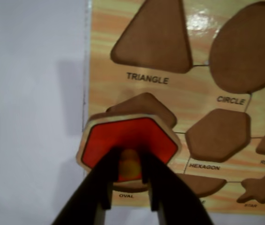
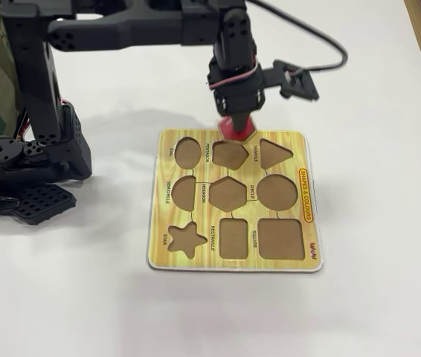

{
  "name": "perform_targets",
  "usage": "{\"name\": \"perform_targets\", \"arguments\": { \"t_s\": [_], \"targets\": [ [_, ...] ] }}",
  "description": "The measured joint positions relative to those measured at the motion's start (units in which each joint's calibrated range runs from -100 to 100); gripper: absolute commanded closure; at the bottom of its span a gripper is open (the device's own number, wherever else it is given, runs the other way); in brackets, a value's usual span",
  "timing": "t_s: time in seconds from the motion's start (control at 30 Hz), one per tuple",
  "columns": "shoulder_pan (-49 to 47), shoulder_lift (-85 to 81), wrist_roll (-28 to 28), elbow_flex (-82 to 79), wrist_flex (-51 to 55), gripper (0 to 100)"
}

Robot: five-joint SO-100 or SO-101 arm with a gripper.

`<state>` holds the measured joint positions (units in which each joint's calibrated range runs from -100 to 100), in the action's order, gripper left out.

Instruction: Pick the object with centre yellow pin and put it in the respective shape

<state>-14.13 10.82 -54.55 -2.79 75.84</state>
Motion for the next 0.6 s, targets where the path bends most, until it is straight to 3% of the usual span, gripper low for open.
{"name": "perform_targets", "arguments": {
  "t_s": [0.6],
  "targets": [
    [14.59,-8.76,0.0,-17.27,0.0,99]
  ]
}}
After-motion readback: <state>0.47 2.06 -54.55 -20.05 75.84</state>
